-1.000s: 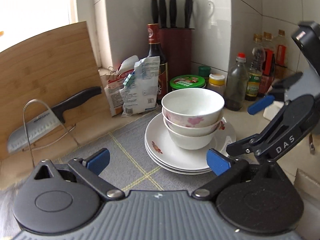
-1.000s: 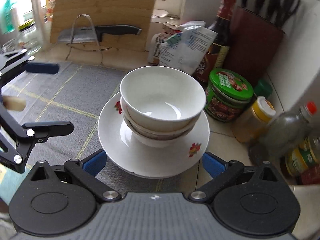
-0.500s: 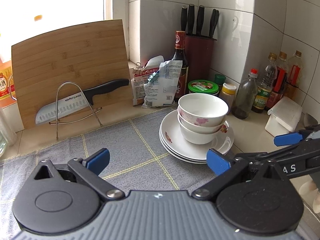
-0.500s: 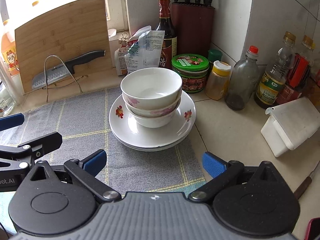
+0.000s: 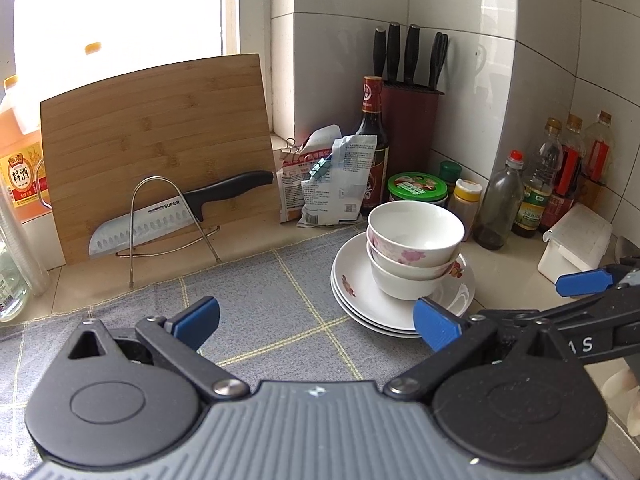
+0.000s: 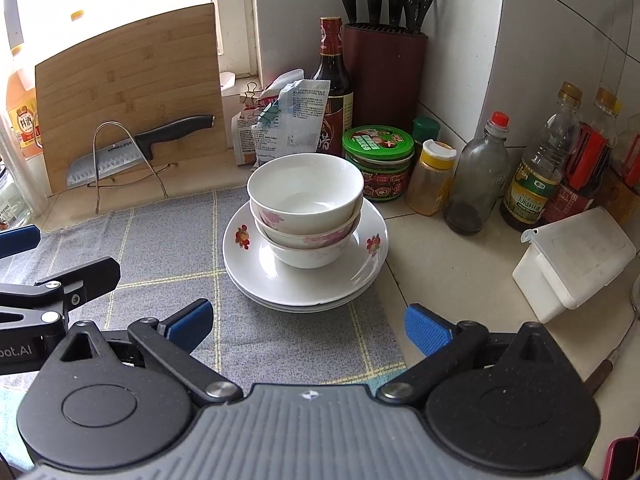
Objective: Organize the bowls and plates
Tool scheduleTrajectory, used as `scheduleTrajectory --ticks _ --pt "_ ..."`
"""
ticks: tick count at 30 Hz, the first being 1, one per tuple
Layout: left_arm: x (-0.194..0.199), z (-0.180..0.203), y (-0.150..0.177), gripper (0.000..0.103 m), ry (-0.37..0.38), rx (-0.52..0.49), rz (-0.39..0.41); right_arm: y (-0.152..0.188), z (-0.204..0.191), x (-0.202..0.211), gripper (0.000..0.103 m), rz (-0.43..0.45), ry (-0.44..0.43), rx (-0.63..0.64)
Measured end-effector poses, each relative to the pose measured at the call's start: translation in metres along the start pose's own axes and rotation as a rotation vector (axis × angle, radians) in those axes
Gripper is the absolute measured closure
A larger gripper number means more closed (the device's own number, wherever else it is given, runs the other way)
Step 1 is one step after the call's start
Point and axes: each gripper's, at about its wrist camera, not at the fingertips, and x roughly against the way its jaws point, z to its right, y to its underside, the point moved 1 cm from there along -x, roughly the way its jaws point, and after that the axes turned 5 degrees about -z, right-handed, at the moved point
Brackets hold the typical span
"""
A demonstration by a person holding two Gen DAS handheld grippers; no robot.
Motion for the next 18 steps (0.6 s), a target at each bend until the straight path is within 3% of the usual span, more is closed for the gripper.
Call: scheduleTrajectory --ticks 18 --pt "-0.0005 -0.0015 -0.0027 0.001 -0.008 0.000 -0.003 -0.0029 -0.0023 -0.0014 0.000 0.003 0.005 0.003"
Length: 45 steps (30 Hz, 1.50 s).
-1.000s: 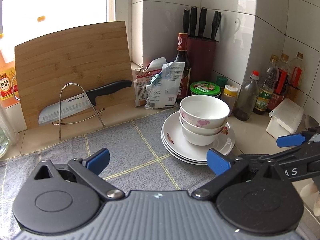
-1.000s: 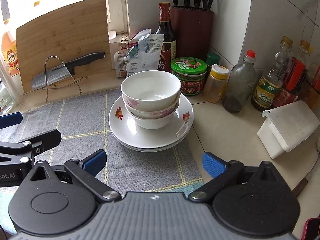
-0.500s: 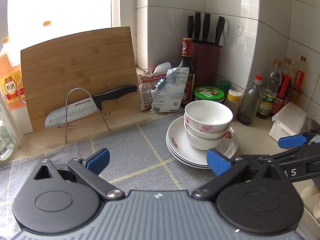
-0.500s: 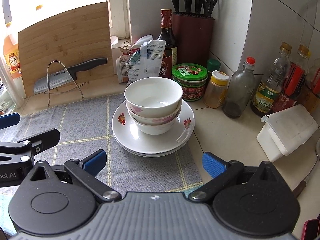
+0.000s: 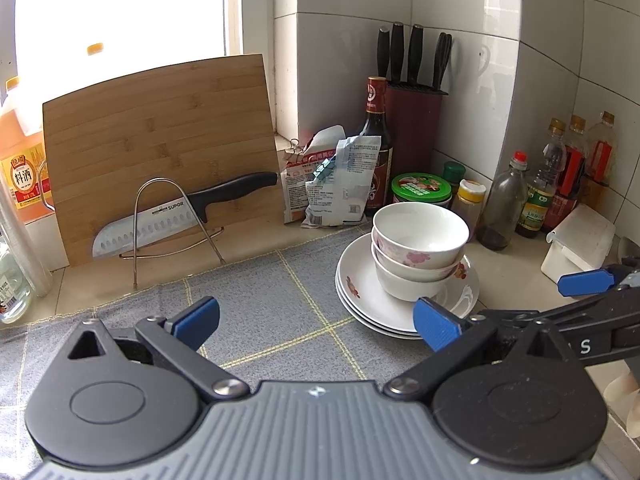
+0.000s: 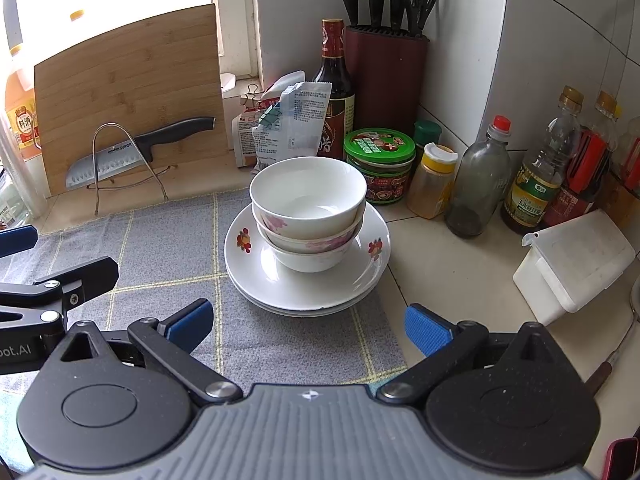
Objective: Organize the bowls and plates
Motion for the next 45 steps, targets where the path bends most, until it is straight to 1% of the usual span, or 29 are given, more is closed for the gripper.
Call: scheduleTrajectory --ticks 45 --pt "-0.0044 0.0045 -0.0033 0.001 -0.005 -0.001 -0.011 -0.0042 0.0056 -0.0037 0.000 -0.018 0.028 0.003"
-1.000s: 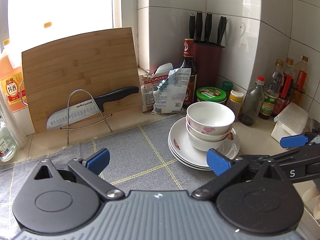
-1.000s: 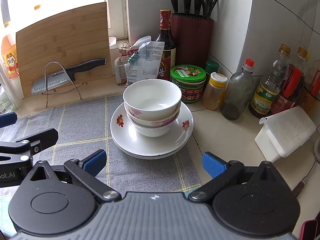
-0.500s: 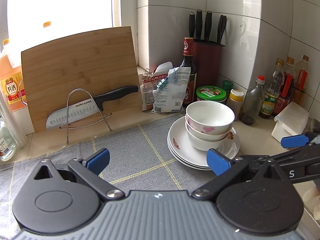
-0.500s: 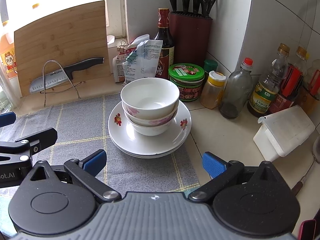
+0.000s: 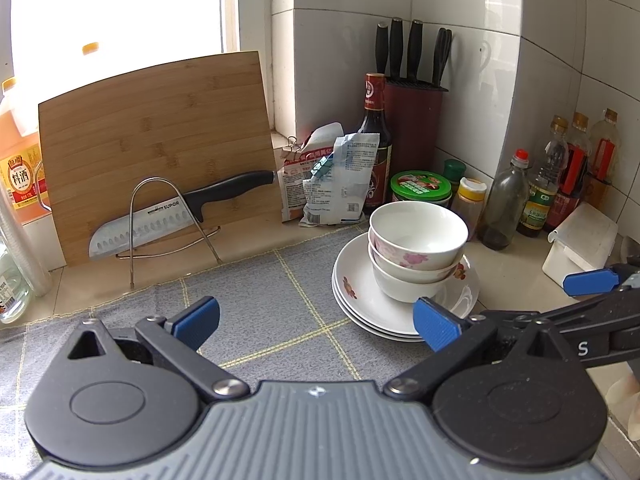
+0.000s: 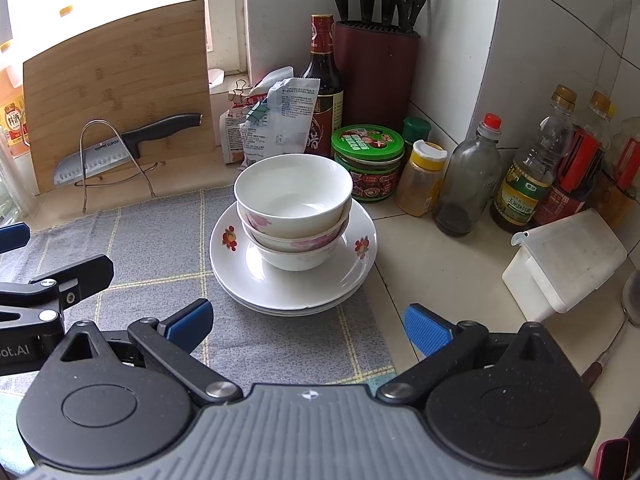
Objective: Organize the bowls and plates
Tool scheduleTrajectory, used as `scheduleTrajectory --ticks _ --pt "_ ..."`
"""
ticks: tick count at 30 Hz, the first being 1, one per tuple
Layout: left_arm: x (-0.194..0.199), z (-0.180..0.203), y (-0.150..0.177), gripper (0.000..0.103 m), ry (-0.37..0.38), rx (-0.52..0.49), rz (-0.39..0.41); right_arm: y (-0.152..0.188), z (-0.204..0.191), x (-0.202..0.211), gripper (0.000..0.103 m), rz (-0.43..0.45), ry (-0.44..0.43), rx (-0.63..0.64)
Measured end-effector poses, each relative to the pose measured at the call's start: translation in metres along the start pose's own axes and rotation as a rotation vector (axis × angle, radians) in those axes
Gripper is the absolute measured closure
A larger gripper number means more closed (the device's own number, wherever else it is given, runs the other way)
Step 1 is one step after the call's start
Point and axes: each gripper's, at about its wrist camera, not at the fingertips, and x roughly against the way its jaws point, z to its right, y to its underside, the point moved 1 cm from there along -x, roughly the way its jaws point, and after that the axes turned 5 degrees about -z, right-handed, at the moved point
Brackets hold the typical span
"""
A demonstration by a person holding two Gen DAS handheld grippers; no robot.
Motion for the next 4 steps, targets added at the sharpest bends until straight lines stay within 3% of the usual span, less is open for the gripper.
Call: scheduleTrajectory --ticks 4 --pt "-0.0012 0.0011 -0.0005 0.001 0.000 0.001 -0.003 -0.0011 0.0004 -0.0014 0.000 -0.002 0.003 0.001"
